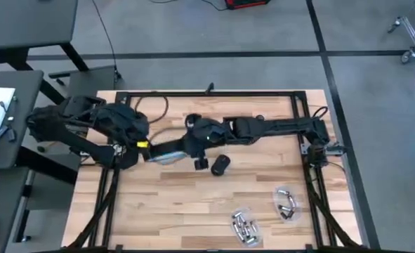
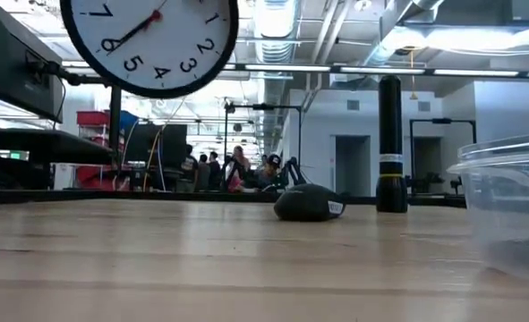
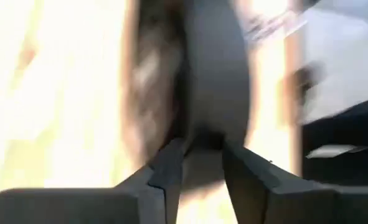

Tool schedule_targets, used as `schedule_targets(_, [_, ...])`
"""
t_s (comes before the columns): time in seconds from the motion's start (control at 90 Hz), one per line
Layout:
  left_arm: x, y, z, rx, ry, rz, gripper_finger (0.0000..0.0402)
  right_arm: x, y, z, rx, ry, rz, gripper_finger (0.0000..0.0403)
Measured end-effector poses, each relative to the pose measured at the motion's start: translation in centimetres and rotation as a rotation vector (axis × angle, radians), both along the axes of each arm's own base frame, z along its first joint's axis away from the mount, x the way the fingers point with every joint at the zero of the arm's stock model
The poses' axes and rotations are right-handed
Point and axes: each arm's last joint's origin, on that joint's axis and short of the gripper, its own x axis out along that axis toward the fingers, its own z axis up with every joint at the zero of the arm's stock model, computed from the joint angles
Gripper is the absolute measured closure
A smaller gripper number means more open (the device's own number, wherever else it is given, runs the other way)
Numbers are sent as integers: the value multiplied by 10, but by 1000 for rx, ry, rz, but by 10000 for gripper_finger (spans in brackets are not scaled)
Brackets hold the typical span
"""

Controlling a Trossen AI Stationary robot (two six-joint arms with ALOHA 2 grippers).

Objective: Insert battery
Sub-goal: Adjust the white wall clock

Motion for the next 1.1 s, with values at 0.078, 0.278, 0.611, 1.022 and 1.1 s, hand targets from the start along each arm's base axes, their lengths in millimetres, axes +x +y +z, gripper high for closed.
schedule_targets(0.078, [-12, 4, 8, 57, -28, 61, 302, 10, -14, -12, 191, 10, -45, 263])
schedule_targets(0.278, [-32, 9, 17, 117, -95, 125, 311, 43, -37, -64, 592, 97, -124, 263])
schedule_targets(0.611, [-39, 10, 19, 150, -110, 99, 313, 79, -62, -141, 939, 164, -319, 263])
schedule_targets(1.022, [-36, 10, 18, 206, -94, 40, 313, 96, -82, -187, 1123, 141, -422, 263])
schedule_targets(1.1, [-36, 10, 18, 212, -93, 32, 313, 97, -83, -190, 1120, 130, -419, 263])
